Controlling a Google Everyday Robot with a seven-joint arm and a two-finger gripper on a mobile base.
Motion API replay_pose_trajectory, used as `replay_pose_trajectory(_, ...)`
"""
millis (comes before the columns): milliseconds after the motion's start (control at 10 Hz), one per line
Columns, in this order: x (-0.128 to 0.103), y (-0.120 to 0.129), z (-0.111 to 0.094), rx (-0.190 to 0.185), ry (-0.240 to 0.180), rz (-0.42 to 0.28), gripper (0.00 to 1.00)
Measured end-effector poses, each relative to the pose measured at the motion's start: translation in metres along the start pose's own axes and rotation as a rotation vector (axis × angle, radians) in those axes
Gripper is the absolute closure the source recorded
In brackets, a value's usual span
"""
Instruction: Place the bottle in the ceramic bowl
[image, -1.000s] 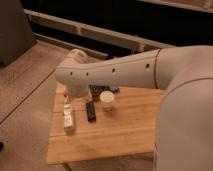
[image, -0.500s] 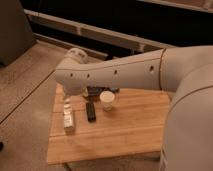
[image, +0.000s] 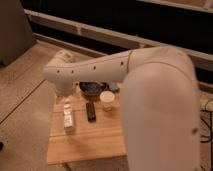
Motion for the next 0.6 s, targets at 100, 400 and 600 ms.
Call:
replay_pose_trajectory(100,0.000,0.005,0.032,0.006,0.068,-0.002,0.35)
replay_pose_trajectory(400,-0.007,-0.021,0.057,0.047,0.135,0.074,0.35)
replay_pose_trajectory(600,-0.009,-0.033,0.069,0.065,0.172,0.128,0.35)
